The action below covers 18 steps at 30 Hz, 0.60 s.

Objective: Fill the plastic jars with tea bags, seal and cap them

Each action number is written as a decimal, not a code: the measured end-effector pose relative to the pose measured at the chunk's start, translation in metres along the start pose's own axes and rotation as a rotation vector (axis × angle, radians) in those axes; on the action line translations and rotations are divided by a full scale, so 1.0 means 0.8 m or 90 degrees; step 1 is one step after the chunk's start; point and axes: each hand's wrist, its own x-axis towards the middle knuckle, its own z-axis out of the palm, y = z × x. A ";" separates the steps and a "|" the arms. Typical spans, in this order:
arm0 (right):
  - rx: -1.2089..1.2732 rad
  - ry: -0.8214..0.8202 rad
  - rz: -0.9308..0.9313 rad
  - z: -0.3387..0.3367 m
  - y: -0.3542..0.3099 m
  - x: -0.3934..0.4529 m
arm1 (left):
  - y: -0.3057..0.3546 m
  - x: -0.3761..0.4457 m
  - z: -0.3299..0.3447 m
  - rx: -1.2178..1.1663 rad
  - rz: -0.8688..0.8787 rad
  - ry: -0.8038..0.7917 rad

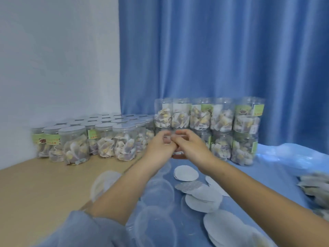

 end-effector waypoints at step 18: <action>-0.295 0.342 -0.016 -0.314 0.025 0.139 | 0.081 0.151 0.245 -0.172 -0.022 -0.155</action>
